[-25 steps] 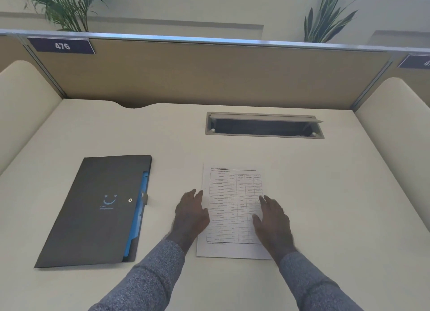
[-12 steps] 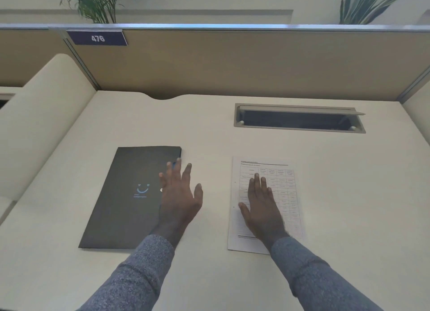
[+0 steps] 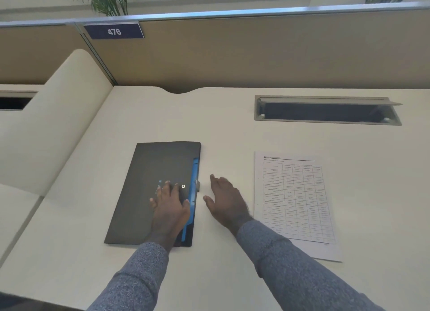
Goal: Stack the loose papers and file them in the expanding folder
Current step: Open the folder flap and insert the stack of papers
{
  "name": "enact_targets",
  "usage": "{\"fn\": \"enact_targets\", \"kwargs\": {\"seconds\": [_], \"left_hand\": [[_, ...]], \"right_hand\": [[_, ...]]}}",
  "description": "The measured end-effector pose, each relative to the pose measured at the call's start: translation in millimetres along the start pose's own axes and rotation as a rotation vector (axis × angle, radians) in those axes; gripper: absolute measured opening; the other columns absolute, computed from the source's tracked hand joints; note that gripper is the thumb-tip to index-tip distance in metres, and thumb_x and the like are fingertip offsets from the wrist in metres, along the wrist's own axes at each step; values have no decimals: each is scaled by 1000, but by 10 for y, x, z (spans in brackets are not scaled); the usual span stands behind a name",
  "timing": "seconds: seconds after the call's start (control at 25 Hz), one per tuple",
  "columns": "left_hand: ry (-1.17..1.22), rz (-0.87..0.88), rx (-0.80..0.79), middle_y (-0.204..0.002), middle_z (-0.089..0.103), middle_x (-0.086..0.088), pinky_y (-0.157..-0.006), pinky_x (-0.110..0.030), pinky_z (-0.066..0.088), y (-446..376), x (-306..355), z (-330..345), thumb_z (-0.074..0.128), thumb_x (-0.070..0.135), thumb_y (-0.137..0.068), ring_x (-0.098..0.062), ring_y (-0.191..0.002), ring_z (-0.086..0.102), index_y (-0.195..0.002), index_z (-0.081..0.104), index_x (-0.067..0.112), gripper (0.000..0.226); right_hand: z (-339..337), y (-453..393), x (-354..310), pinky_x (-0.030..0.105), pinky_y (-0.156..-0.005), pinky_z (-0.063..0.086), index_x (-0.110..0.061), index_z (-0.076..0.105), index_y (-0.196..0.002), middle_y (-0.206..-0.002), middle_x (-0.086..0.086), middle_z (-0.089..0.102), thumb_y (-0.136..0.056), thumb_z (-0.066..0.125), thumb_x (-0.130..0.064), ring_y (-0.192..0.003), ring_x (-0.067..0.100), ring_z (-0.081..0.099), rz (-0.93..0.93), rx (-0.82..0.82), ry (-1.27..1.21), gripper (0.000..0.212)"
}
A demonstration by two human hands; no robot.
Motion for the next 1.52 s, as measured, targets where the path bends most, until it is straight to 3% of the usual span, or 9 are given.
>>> {"fn": "enact_targets", "kwargs": {"seconds": [0.32,0.52,0.6,0.72,0.92,1.0,1.2,1.36,1.52], "left_hand": [[-9,37,-49,-160,18,-7,-117,-59,11,8,-74,72,57,36,-89,-26,-149,9,-148,31,21,67],[24,77,-12,-161,17,-4,-119,-56,13,27,46,-17,48,11,-86,-23,-149,10,-148,29,21,65],[59,76,26,-161,17,-1,-119,-52,15,47,110,-107,47,5,-82,-21,-149,12,-146,33,22,68],[173,74,110,-158,26,0,-113,-47,32,89,240,-341,50,-3,-74,-20,-144,24,-131,47,21,62],[184,93,228,-154,34,9,-67,-36,53,153,495,-871,46,-3,-77,-27,-94,63,-110,53,28,46],[155,120,260,-154,36,11,-65,-37,55,175,577,-1057,43,-3,-79,-26,-85,65,-118,56,31,54],[183,84,274,-137,60,2,-85,-33,52,192,686,-1408,42,3,-84,-27,-105,65,-128,62,34,57],[192,15,224,-115,72,-10,-72,-31,50,159,712,-1573,44,4,-84,-29,-77,64,-128,62,30,55],[352,34,151,-82,73,-6,-52,-26,41,154,702,-1551,43,6,-85,-17,-45,48,-128,63,30,52]], "right_hand": [[230,-299,-272,38,-81,54,-19,66,-104,-103,3,63,-86,52,-49,-96,23,62,340,-8,-347,38],[117,-335,-181,29,-56,40,-17,48,-57,-65,1,59,-91,42,-28,-62,21,56,476,15,-522,36],[48,-306,-155,30,-54,38,-13,48,-56,-61,2,57,-87,46,-24,-56,20,52,470,31,-634,34],[-89,-238,-165,31,-59,48,-9,71,-73,-77,6,74,-81,52,-25,-72,23,70,481,67,-840,26],[-593,-83,-173,23,-61,47,-17,78,-82,-81,-1,77,-84,55,-20,-68,9,69,405,153,-985,23],[-825,-5,-125,20,-59,46,-18,78,-79,-79,0,78,-84,55,-18,-65,7,67,379,177,-971,23],[-1372,160,-17,19,-52,43,-17,76,-70,-71,-3,77,-84,56,-19,-55,3,61,340,236,-852,25],[-1779,279,14,12,-40,36,-15,74,-65,-46,-14,63,-86,56,-17,-39,-2,49,301,336,-785,28],[-1979,329,78,27,-48,40,-12,77,-66,-50,-14,65,-85,57,-20,-47,7,48,274,403,-705,28]]}}
Point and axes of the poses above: each hand's wrist, its own y-axis away from the middle knuckle, its own z-axis out of the palm, x = y × z, the point moved 5 cm from there along -y, towards the middle knuckle
